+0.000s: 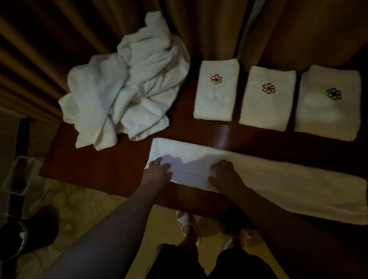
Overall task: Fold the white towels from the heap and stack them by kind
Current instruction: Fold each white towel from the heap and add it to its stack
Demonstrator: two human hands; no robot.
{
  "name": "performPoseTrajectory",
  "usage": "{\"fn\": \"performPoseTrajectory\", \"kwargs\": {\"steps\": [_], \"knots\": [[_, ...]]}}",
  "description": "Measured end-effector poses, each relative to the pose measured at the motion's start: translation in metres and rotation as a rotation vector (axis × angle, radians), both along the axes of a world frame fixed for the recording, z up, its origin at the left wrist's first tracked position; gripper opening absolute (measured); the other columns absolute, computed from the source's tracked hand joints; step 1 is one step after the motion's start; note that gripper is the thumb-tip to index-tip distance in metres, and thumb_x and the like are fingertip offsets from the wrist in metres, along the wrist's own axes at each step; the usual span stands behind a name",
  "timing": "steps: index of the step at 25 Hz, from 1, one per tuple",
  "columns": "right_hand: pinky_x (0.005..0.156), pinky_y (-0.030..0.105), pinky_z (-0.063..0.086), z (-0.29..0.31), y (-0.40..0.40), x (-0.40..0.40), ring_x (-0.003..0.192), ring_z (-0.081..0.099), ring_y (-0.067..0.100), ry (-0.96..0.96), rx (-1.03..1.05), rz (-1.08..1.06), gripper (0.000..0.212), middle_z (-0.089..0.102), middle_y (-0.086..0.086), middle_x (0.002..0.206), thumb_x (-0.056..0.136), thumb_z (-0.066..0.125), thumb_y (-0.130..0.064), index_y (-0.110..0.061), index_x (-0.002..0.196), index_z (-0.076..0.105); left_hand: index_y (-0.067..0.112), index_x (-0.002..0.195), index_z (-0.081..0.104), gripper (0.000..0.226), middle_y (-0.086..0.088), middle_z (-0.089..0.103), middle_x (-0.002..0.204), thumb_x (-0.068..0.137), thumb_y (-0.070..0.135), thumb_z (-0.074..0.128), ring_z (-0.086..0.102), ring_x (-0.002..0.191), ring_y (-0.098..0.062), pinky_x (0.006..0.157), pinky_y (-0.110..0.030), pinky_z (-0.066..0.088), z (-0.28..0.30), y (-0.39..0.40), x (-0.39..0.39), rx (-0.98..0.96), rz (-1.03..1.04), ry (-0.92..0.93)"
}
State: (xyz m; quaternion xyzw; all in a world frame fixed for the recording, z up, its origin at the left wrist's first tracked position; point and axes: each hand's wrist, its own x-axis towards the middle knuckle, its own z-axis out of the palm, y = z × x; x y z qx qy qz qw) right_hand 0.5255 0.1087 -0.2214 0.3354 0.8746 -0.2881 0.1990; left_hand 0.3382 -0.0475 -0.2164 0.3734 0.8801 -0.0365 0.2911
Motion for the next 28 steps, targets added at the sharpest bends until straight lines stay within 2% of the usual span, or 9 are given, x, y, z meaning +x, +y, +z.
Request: {"fn": "performPoseTrajectory", "kwargs": {"steps": [4, 8, 11, 14, 16, 18, 21, 25, 28], "knots": [[0.101, 0.036, 0.036, -0.003, -0.023, -0.039, 0.124, 0.038, 0.029, 0.035, 0.016, -0.189, 0.044, 0.041, 0.015, 0.134, 0.095, 0.048, -0.029, -0.006, 0.133, 0.044, 0.025, 0.120, 0.064, 0.028, -0.005, 0.011, 0.160, 0.095, 0.035, 0.054, 0.011, 0.146, -0.029, 0.113, -0.048, 0.027, -0.003, -0.003, -0.028, 0.038, 0.152, -0.073], [0.097, 0.033, 0.038, -0.006, -0.039, -0.057, 0.123, 0.043, 0.030, 0.082, -0.002, -0.552, 0.043, 0.042, 0.018, 0.136, 0.097, 0.045, -0.021, -0.005, 0.137, 0.043, 0.019, 0.093, 0.067, 0.016, -0.009, 0.039, 0.141, 0.087, 0.034, 0.067, 0.040, 0.126, -0.029, 0.098, -0.043, 0.044, -0.011, -0.004, -0.040, 0.124, 0.331, -0.163], [0.102, 0.033, 0.035, -0.009, -0.041, -0.062, 0.127, 0.044, 0.032, 0.112, -0.117, -0.719, 0.049, 0.045, 0.018, 0.140, 0.097, 0.046, -0.018, -0.006, 0.143, 0.038, 0.019, 0.083, 0.058, 0.014, -0.008, 0.047, 0.120, 0.082, 0.026, 0.070, 0.047, 0.111, -0.027, 0.090, -0.041, 0.049, -0.009, 0.000, -0.042, 0.124, 0.368, -0.164], [0.104, 0.034, 0.034, -0.013, -0.039, -0.070, 0.129, 0.042, 0.033, 0.086, -0.172, -0.736, 0.050, 0.042, 0.018, 0.143, 0.097, 0.044, -0.018, -0.005, 0.145, 0.035, 0.017, 0.098, 0.054, 0.025, -0.008, 0.044, 0.119, 0.080, 0.019, 0.070, 0.045, 0.113, -0.029, 0.086, -0.041, 0.049, -0.009, -0.004, -0.046, 0.088, 0.317, -0.127], [0.106, 0.035, 0.033, -0.016, -0.040, -0.072, 0.132, 0.039, 0.033, 0.094, -0.231, -0.764, 0.052, 0.037, 0.018, 0.147, 0.097, 0.041, -0.015, -0.006, 0.147, 0.030, 0.017, 0.129, 0.040, 0.059, -0.013, 0.043, 0.127, 0.080, 0.019, 0.072, 0.042, 0.121, -0.033, 0.090, -0.042, 0.047, -0.010, -0.004, -0.046, 0.067, 0.295, -0.112], [0.111, 0.038, 0.031, -0.018, -0.043, -0.073, 0.136, 0.034, 0.032, 0.122, -0.307, -0.799, 0.057, 0.030, 0.016, 0.152, 0.097, 0.041, -0.012, -0.009, 0.150, 0.023, 0.019, 0.142, 0.021, 0.085, -0.015, 0.044, 0.130, 0.077, 0.018, 0.075, 0.043, 0.124, -0.036, 0.094, -0.044, 0.046, -0.009, -0.002, -0.046, 0.069, 0.345, -0.133], [0.113, 0.041, 0.031, -0.024, -0.051, -0.067, 0.136, 0.034, 0.031, 0.145, -0.347, -0.826, 0.059, 0.028, 0.015, 0.153, 0.095, 0.045, -0.009, -0.009, 0.150, 0.024, 0.011, 0.138, 0.025, 0.079, -0.018, 0.046, 0.133, 0.076, 0.021, 0.074, 0.041, 0.127, -0.037, 0.097, -0.045, 0.045, -0.010, 0.005, -0.049, 0.052, 0.549, -0.239], [0.111, 0.044, 0.034, -0.026, -0.050, -0.066, 0.135, 0.035, 0.032, 0.114, -0.360, -0.826, 0.061, 0.028, 0.016, 0.151, 0.095, 0.050, -0.015, -0.007, 0.150, 0.024, 0.003, 0.143, 0.029, 0.083, -0.018, 0.034, 0.144, 0.082, 0.047, 0.065, 0.033, 0.134, -0.037, 0.106, -0.045, 0.037, -0.012, 0.011, -0.051, 0.056, 0.723, -0.312], [0.108, 0.048, 0.036, -0.031, -0.047, -0.066, 0.132, 0.038, 0.035, 0.114, -0.387, -0.818, 0.062, 0.032, 0.018, 0.149, 0.093, 0.055, -0.018, -0.005, 0.147, 0.029, -0.002, 0.136, 0.038, 0.079, -0.020, 0.045, 0.138, 0.082, 0.046, 0.069, 0.048, 0.124, -0.036, 0.094, -0.040, 0.045, -0.012, 0.011, -0.055, 0.128, 0.844, -0.380]]}}
